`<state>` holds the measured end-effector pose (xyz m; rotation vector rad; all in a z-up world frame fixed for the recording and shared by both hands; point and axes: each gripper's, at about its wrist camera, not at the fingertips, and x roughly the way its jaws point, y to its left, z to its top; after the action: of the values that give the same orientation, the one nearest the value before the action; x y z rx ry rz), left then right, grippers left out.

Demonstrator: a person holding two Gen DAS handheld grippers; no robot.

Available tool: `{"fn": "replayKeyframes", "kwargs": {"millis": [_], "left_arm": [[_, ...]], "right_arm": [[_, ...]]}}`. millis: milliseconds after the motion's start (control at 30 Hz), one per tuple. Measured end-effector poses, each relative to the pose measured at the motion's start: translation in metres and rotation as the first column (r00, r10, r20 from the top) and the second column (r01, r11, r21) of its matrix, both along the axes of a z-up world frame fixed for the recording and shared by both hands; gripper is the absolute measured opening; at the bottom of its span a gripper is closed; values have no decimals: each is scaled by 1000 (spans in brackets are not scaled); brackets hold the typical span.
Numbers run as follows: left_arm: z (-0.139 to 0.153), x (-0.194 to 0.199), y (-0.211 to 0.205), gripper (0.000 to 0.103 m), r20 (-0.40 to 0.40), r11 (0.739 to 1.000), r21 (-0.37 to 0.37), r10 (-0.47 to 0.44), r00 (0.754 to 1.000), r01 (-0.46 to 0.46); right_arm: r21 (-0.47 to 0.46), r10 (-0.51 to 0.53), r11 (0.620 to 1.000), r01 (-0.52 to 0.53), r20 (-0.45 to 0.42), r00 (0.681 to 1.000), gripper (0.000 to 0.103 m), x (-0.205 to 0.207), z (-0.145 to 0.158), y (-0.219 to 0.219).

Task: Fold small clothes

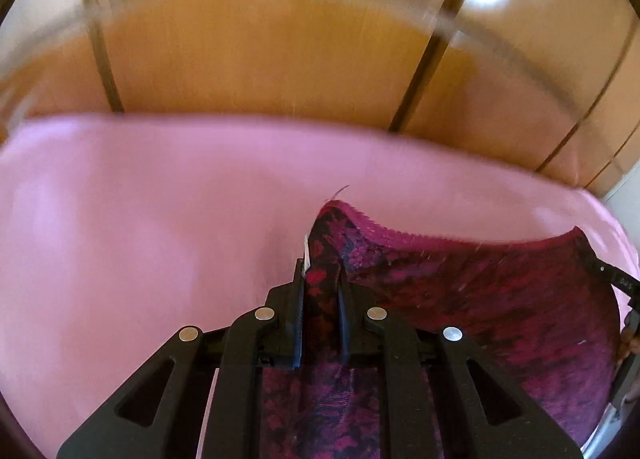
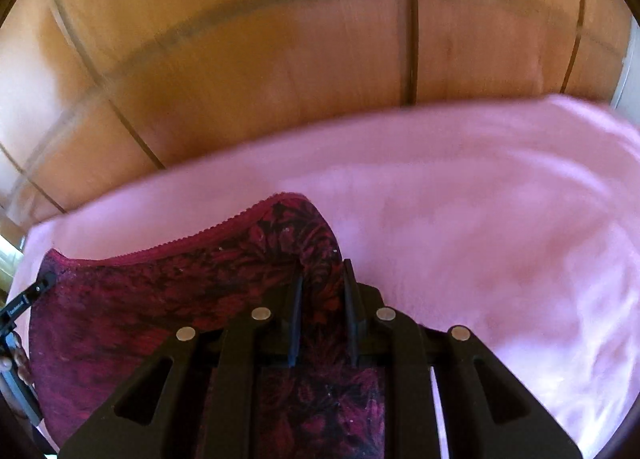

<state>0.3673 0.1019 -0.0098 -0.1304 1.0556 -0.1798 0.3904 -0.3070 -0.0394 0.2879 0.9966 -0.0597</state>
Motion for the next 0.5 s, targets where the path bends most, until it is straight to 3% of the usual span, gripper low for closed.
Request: {"fn": "replayKeyframes", "kwargs": {"millis": [67,100,133,167,200,467,500], "left_arm": [[-4,-1,4,15,-9,1000,-28,4,1000,-4],[-2,-3,8,19,-10,999,-52,12,1000,-12],[0,-4,12,25,-8,997,-70,21,1000,-22],[3,-7,17,29,-5,995,-92,31,1000,-31],[7,-15,24,36,4,993,-115,40,999,-39],[25,-113,45,37,110,979,-198,-26,994,48],[22,-132,49,42,114,974,-219,-34,993,58]], "right_arm": [[23,-4,1000,5,-29,1000,24,2,-9,-5],[30,-5,1000,6,-27,1000,31,2,-8,-7],[35,-10,999,11,-20,1000,46,-1,-5,-10],[32,-18,999,18,-9,1000,51,-2,-2,-12],[41,-24,999,24,10,1000,52,-11,4,-15],[182,37,982,-59,124,992,52,-117,27,-35],[197,46,978,-71,131,990,52,-138,26,-38]]}}
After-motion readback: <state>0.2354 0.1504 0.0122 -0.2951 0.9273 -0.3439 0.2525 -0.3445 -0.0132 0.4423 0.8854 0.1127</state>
